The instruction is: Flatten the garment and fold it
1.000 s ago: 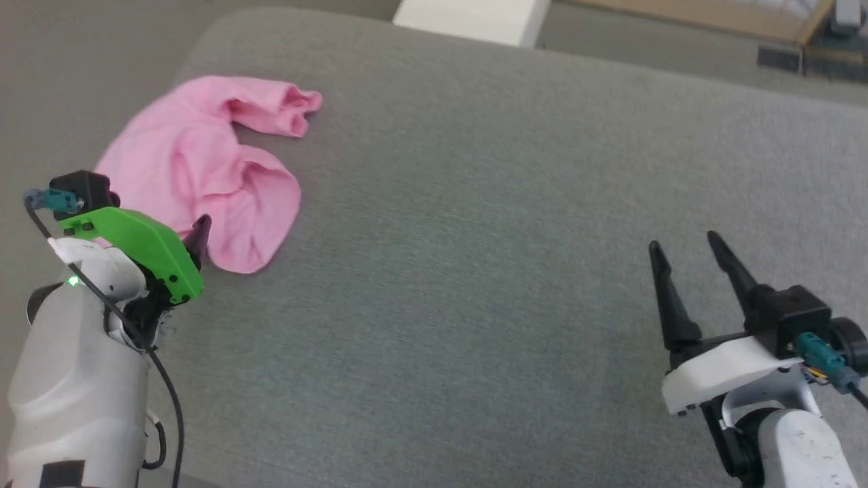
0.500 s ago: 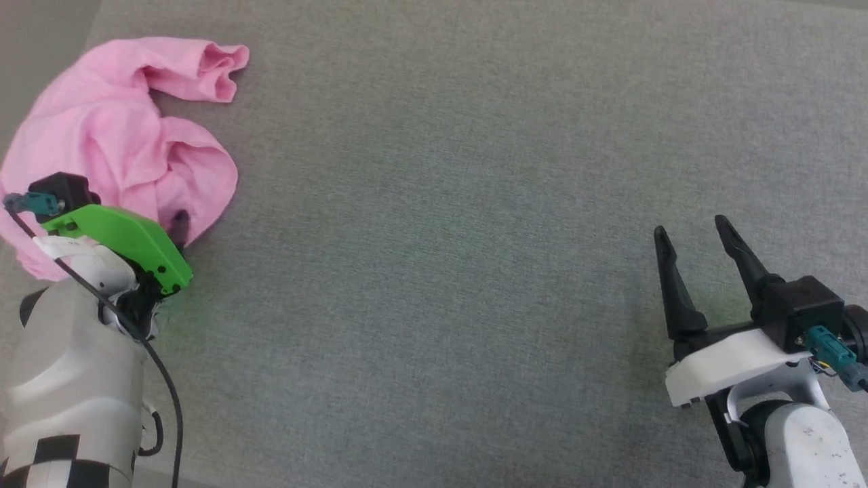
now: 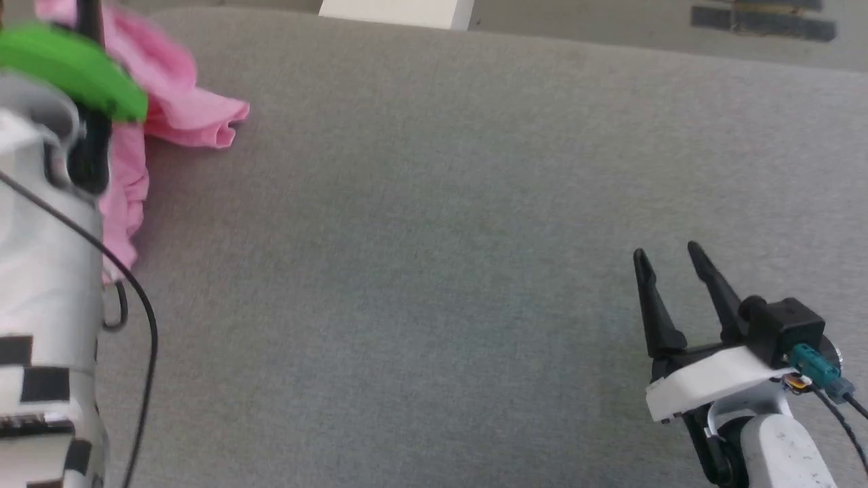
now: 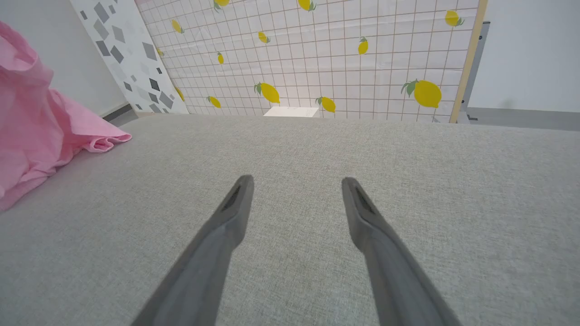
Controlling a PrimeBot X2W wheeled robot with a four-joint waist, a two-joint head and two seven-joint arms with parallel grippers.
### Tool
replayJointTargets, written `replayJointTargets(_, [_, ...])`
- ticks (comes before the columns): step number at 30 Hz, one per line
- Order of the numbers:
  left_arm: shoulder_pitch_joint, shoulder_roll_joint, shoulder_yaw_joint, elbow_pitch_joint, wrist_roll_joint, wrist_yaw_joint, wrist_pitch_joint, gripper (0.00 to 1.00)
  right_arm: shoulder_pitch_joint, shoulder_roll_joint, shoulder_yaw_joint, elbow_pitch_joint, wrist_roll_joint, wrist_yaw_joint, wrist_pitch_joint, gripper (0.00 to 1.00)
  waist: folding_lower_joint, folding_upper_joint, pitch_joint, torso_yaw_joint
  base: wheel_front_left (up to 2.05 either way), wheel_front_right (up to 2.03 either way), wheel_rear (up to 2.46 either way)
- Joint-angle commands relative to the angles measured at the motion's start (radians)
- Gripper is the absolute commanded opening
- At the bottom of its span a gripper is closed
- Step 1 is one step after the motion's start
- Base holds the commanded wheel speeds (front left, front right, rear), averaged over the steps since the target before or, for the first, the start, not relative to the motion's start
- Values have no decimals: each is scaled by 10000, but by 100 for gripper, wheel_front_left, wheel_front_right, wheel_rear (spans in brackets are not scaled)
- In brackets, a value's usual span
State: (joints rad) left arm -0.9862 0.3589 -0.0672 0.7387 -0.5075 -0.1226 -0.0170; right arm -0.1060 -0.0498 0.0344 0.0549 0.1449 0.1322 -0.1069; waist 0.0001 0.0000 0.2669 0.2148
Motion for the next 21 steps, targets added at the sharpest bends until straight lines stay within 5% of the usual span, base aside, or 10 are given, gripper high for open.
replayJointTargets(1, [-416,71,-189,-420,115,-62,30,0,-82,-4,51,178,204,-15,-194,100,-1,0,-781,-676,0,0,0])
replayJointTargets(11, [-1367,-735,-1318,-4197,-1482,-78,996,0,-138,-4,-161,1055,807,-15,-983,100,-1,0,-966,-2018,0,0,0])
replayJointTargets(21, [2334,-2023,-3609,-4159,-1290,221,2044,0,-83,-4,-406,1340,877,-15,-1277,100,-1,0,-778,-2760,0,0,0])
